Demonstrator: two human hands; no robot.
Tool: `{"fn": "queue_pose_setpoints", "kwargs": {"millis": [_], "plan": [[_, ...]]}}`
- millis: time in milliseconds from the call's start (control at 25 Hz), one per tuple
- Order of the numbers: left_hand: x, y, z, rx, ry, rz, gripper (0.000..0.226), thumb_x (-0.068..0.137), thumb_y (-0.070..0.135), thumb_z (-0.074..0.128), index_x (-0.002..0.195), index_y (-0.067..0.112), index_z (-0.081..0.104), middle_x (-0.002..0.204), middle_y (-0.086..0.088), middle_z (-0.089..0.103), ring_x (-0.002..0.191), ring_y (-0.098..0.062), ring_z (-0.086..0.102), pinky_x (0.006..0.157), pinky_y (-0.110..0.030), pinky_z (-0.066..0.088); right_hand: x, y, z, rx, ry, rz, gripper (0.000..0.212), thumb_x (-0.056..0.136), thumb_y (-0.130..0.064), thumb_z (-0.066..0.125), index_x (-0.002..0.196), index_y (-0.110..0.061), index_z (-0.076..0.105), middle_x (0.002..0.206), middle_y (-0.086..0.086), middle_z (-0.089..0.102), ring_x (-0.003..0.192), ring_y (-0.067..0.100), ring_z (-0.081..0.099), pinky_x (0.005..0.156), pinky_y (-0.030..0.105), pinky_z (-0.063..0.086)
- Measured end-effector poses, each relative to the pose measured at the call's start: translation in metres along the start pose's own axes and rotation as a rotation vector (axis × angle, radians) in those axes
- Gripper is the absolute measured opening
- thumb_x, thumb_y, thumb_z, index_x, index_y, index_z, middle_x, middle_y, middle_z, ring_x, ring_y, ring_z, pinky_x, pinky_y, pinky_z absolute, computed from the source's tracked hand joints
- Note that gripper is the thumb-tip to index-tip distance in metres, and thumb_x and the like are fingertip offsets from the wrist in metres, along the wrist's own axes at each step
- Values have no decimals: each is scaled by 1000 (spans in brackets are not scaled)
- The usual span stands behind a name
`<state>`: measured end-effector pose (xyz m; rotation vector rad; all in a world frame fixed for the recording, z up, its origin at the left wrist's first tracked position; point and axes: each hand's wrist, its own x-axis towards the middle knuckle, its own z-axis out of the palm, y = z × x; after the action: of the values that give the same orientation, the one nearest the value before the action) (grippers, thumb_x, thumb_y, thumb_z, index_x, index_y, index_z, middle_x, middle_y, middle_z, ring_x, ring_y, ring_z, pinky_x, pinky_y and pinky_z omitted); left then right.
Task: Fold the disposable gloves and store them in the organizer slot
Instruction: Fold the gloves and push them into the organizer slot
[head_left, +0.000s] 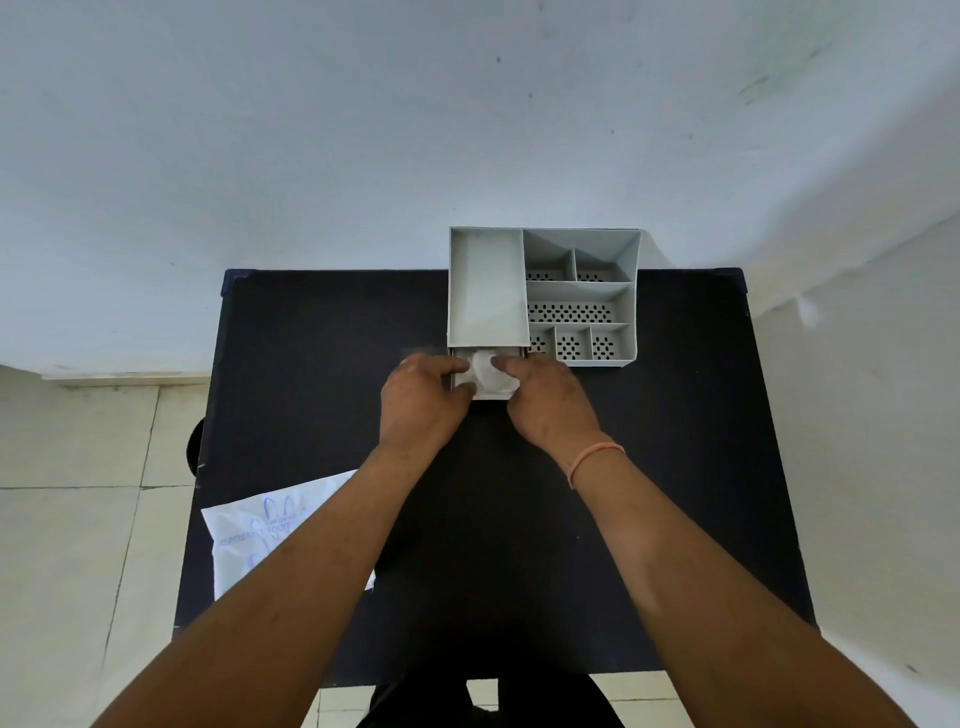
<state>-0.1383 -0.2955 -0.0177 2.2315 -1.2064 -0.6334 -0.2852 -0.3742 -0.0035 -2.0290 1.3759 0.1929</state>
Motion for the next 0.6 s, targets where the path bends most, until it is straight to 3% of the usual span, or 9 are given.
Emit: {"fn": "queue_pose_setpoints", "kwargs": {"millis": [160,240,400,520,600], "plan": [[-6,-11,10,119,-128,1,41,87,18,87,127,21,80,126,-10,71,111,-26,73,98,-32,54,-8,-10,9,-171,-226,50,81,97,-7,61,163,-45,31,176,15,6,149,41,42,119,48,45],[-4,-10,13,112,-109,0,35,90,12,83,124,20,82,124,-12,70,107,-28,74,96,-31,55,-2,-16,8,-302,-277,94,89,98,-9,61,164,-52,19,176,16,1,147,42,44,113,52,49],[5,-10,11,98,-63,34,27,91,15,83,117,20,85,118,-10,76,99,-24,76,94,-34,60,6,-16,-1,-357,-269,56,91,98,-11,61,164,-52,14,170,19,23,144,42,47,109,52,50],[17,-11,5,76,-55,32,26,90,20,84,115,21,85,116,-5,83,103,-19,77,102,-37,61,4,-5,0,-154,44,1,67,96,-10,61,155,-36,47,140,16,64,127,38,62,103,45,56],[22,-10,1,51,-85,5,26,89,23,85,115,19,86,115,-2,84,103,-17,78,105,-36,60,0,4,7,22,283,23,43,96,-13,64,136,-26,69,121,9,76,113,32,70,101,42,58]]}}
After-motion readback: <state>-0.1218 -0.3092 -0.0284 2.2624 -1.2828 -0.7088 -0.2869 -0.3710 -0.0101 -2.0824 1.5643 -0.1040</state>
